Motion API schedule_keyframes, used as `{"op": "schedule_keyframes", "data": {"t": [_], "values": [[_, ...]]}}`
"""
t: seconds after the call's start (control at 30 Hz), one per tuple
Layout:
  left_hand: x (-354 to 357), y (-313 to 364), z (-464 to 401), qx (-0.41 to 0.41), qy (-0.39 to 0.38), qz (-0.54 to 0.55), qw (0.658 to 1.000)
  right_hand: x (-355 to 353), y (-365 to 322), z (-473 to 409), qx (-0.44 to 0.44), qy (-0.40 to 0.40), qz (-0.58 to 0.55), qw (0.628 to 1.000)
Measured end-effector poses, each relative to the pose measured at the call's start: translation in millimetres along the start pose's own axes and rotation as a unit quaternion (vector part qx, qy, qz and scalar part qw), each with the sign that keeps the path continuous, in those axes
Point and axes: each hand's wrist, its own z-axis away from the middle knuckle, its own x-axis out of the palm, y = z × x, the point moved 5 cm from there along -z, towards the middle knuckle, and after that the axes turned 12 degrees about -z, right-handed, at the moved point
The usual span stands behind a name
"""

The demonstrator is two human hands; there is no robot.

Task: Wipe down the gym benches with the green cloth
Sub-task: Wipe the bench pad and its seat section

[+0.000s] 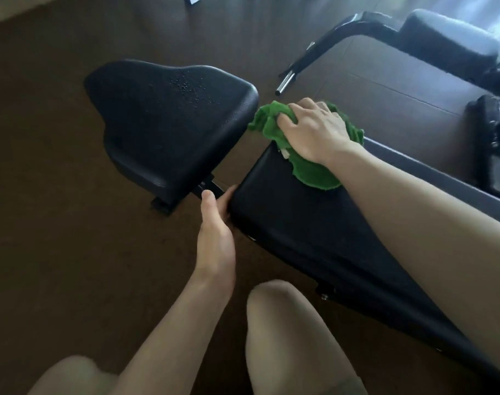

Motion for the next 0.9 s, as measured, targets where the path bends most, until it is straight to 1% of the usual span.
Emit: {"op": "schedule_keyframes", "data": {"t": [0.1,0.2,0.27,0.33,0.4,0.43,0.53,0.6,0.63,0.73,0.83,0.9], "values": [[5,1,5,-0.01,0.031,0.005,0.999,-4,4,-8,0.054,0.015,-0.007,0.998],[13,5,10,-0.017,0.068,-0.016,0.997,-1,1,-8,0.051,0.017,0.009,0.998],[17,5,13,-0.02,0.087,-0.009,0.996,4,-6,-1,0.006,-0.009,0.028,1.0],[19,5,14,-0.019,0.096,0.005,0.995,13,-20,19,-0.079,-0.044,0.034,0.995],[18,1,11,-0.031,0.09,0.06,0.994,27,-38,52,-0.179,-0.062,0.04,0.981],[17,1,12,-0.041,0.082,0.089,0.992,32,-44,68,-0.211,-0.065,0.038,0.975],[10,1,14,-0.056,0.06,0.157,0.984,32,-46,97,-0.244,-0.07,0.031,0.967],[9,0,13,-0.066,0.049,0.182,0.98,29,-45,117,-0.255,-0.081,0.034,0.963],[10,0,12,-0.071,0.039,0.196,0.977,31,-48,129,-0.276,-0.087,0.043,0.956],[13,-1,4,-0.067,0.003,0.236,0.97,45,-62,161,-0.362,-0.098,0.105,0.921],[6,-2,6,-0.074,-0.013,0.277,0.958,44,-63,158,-0.375,-0.088,0.103,0.917],[1,-4,9,-0.083,-0.004,0.287,0.954,44,-65,151,-0.379,-0.089,0.096,0.916]]}}
